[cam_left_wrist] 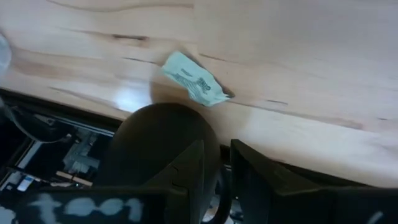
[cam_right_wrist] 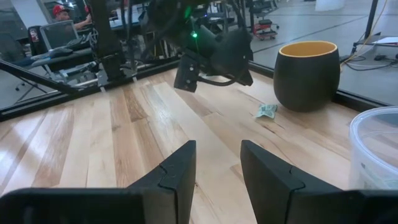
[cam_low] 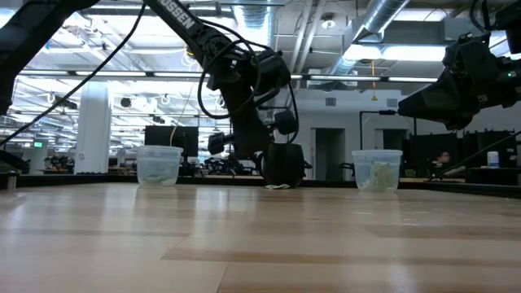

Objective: Pick and place Stevia / Truvia into bins
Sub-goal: Put the stevia packet into the left transparent container

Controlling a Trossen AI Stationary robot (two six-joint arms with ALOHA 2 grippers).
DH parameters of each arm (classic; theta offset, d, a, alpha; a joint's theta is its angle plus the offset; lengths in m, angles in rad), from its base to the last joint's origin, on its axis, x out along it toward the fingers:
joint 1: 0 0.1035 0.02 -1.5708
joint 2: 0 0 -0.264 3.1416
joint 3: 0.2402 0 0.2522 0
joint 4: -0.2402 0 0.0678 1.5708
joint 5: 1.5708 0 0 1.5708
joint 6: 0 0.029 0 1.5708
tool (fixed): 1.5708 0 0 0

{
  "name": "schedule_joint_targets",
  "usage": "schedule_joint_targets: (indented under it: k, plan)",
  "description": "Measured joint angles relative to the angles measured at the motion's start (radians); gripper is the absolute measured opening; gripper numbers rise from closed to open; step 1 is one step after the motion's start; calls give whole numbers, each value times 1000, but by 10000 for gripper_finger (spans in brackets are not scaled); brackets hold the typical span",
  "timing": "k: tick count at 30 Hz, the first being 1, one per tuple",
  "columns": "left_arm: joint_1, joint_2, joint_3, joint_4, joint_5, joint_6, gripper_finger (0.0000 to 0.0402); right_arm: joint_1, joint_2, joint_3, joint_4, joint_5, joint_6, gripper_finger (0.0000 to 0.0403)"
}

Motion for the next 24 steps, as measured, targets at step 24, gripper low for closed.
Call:
schedule_joint_targets:
  k: [24]
  plan:
    - [6, -34, 0, -226, 117, -2, 70, 0, 0, 0, 0, 0, 0, 121]
